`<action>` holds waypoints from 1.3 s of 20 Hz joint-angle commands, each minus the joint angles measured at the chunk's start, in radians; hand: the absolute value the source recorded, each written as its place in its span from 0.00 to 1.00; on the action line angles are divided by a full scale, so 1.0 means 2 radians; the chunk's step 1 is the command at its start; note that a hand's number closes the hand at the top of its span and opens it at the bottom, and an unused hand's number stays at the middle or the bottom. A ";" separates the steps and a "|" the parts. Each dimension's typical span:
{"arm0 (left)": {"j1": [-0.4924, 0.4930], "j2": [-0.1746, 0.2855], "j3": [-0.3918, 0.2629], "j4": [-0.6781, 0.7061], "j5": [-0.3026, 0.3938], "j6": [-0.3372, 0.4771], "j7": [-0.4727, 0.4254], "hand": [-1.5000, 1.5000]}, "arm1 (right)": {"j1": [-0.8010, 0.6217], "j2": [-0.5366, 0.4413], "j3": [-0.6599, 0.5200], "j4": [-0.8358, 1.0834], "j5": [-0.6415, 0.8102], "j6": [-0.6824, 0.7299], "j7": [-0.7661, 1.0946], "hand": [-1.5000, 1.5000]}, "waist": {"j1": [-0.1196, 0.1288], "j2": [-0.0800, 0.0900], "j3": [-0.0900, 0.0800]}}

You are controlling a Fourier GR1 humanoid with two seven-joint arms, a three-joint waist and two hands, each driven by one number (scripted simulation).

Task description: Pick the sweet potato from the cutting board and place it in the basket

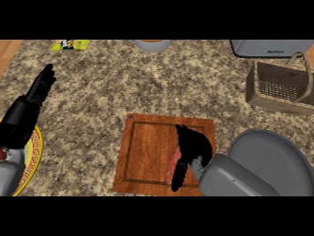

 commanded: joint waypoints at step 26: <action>0.017 -0.016 0.052 0.004 -0.027 -0.026 -0.004 0.50 | 0.061 -0.274 -0.174 0.047 0.140 0.055 -0.261 1.00 | -0.041 -0.004 0.003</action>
